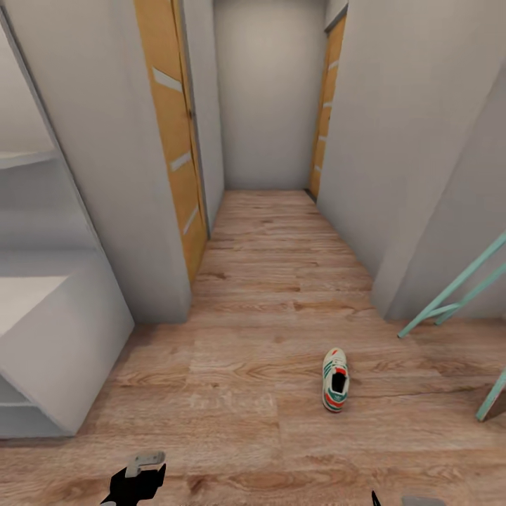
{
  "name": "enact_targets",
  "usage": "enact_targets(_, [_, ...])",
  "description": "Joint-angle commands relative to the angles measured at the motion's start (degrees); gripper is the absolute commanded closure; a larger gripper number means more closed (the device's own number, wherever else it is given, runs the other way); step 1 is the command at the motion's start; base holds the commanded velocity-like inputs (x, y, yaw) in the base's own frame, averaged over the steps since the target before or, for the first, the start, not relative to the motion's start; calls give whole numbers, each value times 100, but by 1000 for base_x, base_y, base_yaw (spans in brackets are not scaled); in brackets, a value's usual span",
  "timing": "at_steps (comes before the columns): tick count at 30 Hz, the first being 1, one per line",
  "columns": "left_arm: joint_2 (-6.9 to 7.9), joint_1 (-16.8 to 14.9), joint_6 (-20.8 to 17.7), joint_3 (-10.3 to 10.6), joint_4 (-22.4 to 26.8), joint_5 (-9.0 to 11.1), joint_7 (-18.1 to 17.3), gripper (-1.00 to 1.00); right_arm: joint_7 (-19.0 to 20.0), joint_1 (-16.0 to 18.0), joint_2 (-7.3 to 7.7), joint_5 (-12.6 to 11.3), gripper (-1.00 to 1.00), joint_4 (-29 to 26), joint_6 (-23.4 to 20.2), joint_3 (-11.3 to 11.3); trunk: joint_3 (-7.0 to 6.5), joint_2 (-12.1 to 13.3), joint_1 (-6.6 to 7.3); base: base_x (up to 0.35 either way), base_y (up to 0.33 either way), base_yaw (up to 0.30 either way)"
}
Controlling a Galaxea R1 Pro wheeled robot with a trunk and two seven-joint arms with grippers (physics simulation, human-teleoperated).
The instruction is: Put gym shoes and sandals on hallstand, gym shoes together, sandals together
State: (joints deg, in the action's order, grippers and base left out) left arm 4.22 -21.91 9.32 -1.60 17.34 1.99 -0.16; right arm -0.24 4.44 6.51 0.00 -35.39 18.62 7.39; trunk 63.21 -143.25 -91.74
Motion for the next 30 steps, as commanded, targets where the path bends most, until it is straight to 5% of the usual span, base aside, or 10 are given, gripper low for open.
enact_targets(1, [0, -3, 17, -11, -2, 21, -2, -100, -2, 4, -1, -1, -100, 6, 18, 1, 32, -3, -1, 0, 0, -277])
enact_targets(30, [3, 3, 18, 4, 6, 21, -4, -100, -2, 5, -1, 0, -100, 6, 18, 1, 219, -7, -9, 0, 0, -277])
